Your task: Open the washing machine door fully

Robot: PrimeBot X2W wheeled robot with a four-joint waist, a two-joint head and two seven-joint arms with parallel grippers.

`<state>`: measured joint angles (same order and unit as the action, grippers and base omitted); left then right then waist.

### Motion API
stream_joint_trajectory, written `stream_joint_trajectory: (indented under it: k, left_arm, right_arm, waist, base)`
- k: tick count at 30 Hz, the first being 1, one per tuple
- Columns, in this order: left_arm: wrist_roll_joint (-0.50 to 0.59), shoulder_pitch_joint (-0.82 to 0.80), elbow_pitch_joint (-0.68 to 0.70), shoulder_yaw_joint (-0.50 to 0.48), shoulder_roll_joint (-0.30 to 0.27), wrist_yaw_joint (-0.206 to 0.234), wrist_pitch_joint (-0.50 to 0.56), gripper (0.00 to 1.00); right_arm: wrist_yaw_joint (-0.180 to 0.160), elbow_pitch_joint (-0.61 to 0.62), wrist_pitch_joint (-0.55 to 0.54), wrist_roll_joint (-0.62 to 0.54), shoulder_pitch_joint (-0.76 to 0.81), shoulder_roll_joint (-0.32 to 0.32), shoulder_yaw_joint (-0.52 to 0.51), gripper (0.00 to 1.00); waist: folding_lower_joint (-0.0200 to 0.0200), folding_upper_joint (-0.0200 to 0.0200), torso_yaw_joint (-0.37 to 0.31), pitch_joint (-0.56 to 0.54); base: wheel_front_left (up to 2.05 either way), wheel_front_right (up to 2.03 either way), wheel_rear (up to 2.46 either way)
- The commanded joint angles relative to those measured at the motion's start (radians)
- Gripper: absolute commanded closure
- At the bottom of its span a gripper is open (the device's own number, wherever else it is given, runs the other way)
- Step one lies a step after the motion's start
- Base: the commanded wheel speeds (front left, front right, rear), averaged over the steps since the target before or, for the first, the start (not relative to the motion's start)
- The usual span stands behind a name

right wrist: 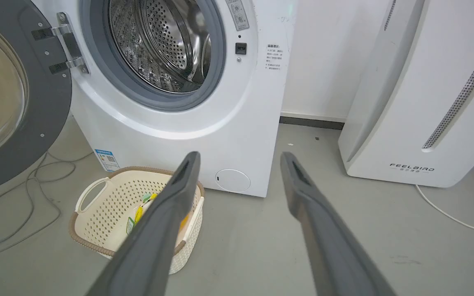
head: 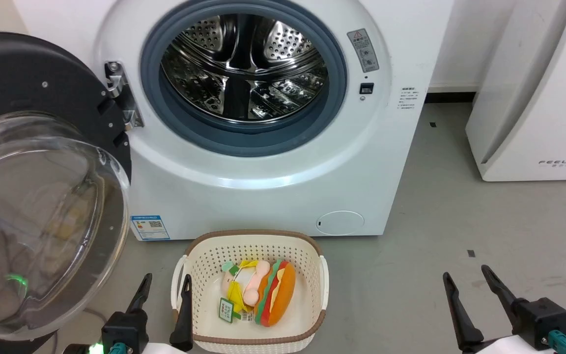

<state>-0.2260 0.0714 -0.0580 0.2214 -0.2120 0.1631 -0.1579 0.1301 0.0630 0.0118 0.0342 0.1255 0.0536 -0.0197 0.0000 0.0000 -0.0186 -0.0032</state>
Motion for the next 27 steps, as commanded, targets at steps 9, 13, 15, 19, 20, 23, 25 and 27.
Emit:
stream_joint_trajectory:
  k: [9, 13, 15, 19, 20, 23, 25, 27]
  left_arm:
    - [-0.014, -0.021, -0.013, -0.003, 0.000, 0.006, -0.006, 0.00]
    - [-0.025, -0.022, -0.013, -0.004, 0.002, 0.005, -0.004, 0.00]
    - [-0.024, -0.011, -0.012, -0.004, 0.003, 0.002, -0.002, 1.00]
    - [-0.021, -0.011, -0.011, -0.005, 0.005, 0.000, 0.001, 1.00]
    - [-0.019, -0.012, -0.010, -0.007, 0.006, -0.002, 0.002, 1.00]
    - [-0.013, -0.013, -0.009, -0.012, 0.010, -0.006, 0.006, 1.00]
    - [-0.009, -0.014, -0.008, -0.016, 0.012, -0.008, 0.008, 1.00]
    - [-0.005, -0.015, -0.006, -0.019, 0.015, -0.011, 0.011, 1.00]
  right_arm:
    - [0.001, 0.010, -0.002, -0.001, 0.010, -0.003, 0.006, 0.00]
    - [0.001, 0.008, -0.001, 0.003, 0.010, -0.003, 0.008, 0.00]
    - [0.000, 0.005, -0.002, 0.001, 0.000, 0.000, 0.008, 1.00]
    - [0.000, 0.004, -0.002, 0.000, -0.003, 0.000, 0.008, 1.00]
    - [0.000, 0.003, -0.002, 0.000, -0.004, 0.000, 0.008, 1.00]
    - [0.000, 0.002, -0.003, -0.001, -0.007, 0.000, 0.008, 1.00]
    - [0.000, 0.001, -0.003, -0.002, -0.009, 0.000, 0.008, 1.00]
    - [0.000, 0.000, -0.003, -0.002, -0.011, 0.000, 0.009, 1.00]
  waist:
    - [0.0000, 0.0000, -0.010, 0.016]
    - [0.0000, 0.0000, -0.013, 0.019]
    - [0.0001, 0.0000, -0.014, 0.019]
    - [0.0000, 0.0000, -0.014, 0.019]
    - [0.0000, 0.0000, -0.013, 0.019]
    - [0.0000, 0.0000, -0.013, 0.019]
    - [0.0000, 0.0000, -0.012, 0.019]
    - [0.0000, 0.0000, -0.012, 0.018]
  base:
    - [0.00, 0.00, 0.00]
    - [0.00, 0.00, 0.00]
    - [0.00, 0.00, 0.00]
    - [0.00, 0.00, 0.00]
    - [0.00, 0.00, 0.00]
    - [0.00, 0.00, 0.00]
    - [0.00, 0.00, 0.00]
    - [0.00, 0.00, 0.00]
